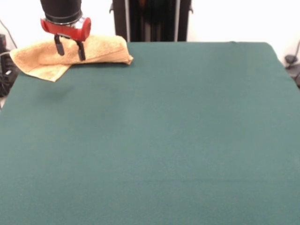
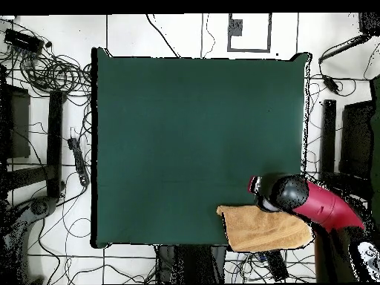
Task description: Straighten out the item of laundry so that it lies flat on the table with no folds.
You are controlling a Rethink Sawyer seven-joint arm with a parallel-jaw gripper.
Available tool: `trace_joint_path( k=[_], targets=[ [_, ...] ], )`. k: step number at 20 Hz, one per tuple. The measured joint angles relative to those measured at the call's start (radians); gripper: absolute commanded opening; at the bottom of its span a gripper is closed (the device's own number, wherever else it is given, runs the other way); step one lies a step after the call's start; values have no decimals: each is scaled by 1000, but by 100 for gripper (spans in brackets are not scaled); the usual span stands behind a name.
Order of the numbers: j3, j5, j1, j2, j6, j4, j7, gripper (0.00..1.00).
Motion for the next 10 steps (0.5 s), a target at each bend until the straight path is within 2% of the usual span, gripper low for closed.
trace_joint_path(
  k=[10],
  targets=[
    [-31, 0, -1, 83, -60, 4, 0, 100]
  ],
)
